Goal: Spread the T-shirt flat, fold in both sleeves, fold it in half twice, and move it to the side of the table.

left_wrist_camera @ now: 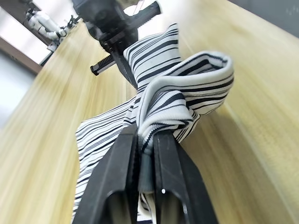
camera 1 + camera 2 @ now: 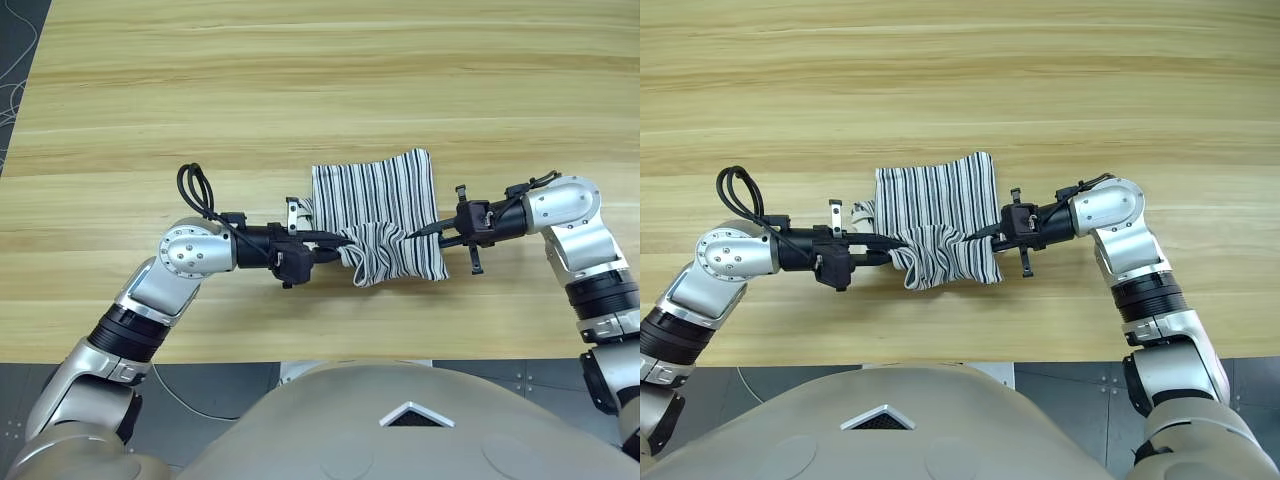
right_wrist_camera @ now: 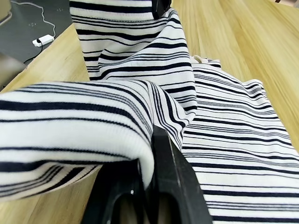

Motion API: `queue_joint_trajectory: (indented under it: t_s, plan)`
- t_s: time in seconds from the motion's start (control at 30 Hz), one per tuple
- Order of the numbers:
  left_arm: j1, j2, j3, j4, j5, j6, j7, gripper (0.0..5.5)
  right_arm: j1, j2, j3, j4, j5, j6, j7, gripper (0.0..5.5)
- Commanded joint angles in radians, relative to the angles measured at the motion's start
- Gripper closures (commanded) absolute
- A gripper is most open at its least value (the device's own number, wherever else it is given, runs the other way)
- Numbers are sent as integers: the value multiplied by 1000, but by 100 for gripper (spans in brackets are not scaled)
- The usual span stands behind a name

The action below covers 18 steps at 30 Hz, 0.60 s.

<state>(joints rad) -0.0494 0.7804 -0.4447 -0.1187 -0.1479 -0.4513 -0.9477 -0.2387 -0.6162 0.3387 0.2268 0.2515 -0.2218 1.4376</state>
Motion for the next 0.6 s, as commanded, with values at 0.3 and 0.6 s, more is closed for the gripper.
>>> queue_joint_trajectory:
  t_s: [0.3,0.6]
  plan:
    - [-26,-63,117,119,-166,248,-71,525,9,26,-80,-13,88,104,-18,540]
    - [-48,-135,200,94,-263,552,-41,525,-40,101,-90,45,36,230,-164,540]
